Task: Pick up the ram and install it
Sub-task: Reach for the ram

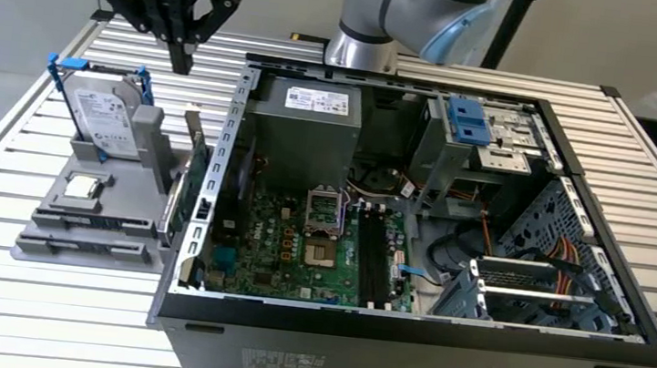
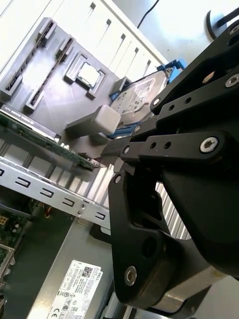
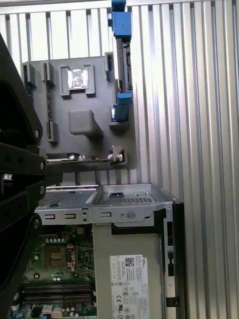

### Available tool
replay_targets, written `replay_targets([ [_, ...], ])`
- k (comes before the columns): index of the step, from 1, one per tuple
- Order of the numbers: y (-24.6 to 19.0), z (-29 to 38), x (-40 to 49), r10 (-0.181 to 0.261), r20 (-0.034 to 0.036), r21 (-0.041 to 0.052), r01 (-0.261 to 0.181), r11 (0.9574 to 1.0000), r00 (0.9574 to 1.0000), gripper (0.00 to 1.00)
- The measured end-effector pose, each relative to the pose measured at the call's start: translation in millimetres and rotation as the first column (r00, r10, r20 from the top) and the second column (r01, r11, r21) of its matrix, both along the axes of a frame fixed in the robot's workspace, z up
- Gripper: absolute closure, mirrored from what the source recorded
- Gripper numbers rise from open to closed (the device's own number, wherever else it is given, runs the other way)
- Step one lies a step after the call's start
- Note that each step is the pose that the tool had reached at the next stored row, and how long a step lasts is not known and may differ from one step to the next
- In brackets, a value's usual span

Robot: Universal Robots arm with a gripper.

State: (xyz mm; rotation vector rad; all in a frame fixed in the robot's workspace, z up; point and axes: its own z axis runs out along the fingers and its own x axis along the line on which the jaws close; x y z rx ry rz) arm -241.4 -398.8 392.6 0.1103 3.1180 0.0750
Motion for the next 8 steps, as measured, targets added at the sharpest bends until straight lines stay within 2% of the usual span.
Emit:
replay_targets([
  [8,0.0,0.0,-6.4,0.0,0.0,0.0,0.0,1.0,1.0,1.0],
])
